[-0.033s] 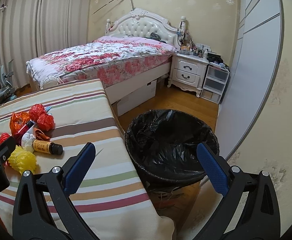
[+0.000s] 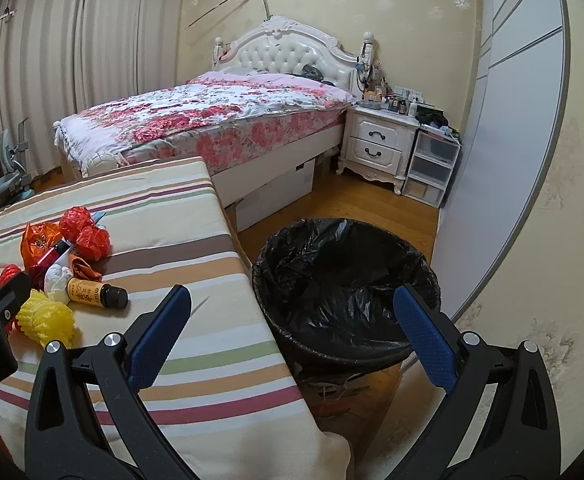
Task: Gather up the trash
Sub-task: 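Reach the right gripper to the yellow foam net and grasp it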
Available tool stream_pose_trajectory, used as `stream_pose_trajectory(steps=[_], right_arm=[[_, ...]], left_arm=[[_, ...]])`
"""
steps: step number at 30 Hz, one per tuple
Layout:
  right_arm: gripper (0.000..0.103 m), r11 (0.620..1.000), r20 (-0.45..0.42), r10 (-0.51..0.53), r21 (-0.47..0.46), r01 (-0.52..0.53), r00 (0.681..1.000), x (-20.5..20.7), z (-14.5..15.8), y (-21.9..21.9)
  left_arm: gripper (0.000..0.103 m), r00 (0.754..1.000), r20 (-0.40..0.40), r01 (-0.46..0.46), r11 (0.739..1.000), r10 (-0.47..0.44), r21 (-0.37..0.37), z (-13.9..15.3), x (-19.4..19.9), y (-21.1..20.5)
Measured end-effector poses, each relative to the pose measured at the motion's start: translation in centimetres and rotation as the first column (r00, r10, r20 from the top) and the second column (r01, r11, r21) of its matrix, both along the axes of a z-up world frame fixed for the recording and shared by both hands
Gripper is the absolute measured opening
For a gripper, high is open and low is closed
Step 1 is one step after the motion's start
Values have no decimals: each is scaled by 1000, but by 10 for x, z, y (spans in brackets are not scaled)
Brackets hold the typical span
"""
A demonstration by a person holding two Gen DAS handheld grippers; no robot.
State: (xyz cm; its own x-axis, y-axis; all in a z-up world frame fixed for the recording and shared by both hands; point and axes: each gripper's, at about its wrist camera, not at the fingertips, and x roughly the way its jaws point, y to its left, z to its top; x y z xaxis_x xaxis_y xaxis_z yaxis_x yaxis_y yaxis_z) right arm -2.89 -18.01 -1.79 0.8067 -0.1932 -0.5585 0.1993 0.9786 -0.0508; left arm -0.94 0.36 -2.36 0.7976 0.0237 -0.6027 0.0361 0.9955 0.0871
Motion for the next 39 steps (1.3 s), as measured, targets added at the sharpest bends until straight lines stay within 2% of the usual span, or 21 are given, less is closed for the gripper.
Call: stream_pose_trajectory(steps=[3,6,15,23,30,34,36,39], right_arm=[[99,1000,-15,22,1,-22,1000,3,-3,8],[99,999,-31,43,-2,-43,999,7,-2,17],[99,992,-82,127,13,-127,988,15,-3,45],[99,969,-90,247,41,-244,965,16,5,83],[99,927,-101,375,48,-372,921,23,9,132],[99,903,-136,428,30,-428,894,26,2,157],[97,894,-156,447,28,-448,881,28,-4,165],[82,881,-192,469,33,-472,862,29,-12,173]], left_arm=[[92,1000,-14,-18,1000,18,3,5,1,16],[75,999,-39,-23,1000,23,-2,7,3,36],[75,993,-85,-88,996,86,-24,1,-1,82],[77,985,-85,-153,988,151,-22,-2,-9,124],[80,973,-88,-216,976,213,-24,-4,-15,157],[81,969,-94,-231,972,228,-30,-8,-15,168],[82,968,-101,-235,971,231,-32,-10,-16,173],[82,966,-112,-240,970,234,-41,-14,-18,178]])
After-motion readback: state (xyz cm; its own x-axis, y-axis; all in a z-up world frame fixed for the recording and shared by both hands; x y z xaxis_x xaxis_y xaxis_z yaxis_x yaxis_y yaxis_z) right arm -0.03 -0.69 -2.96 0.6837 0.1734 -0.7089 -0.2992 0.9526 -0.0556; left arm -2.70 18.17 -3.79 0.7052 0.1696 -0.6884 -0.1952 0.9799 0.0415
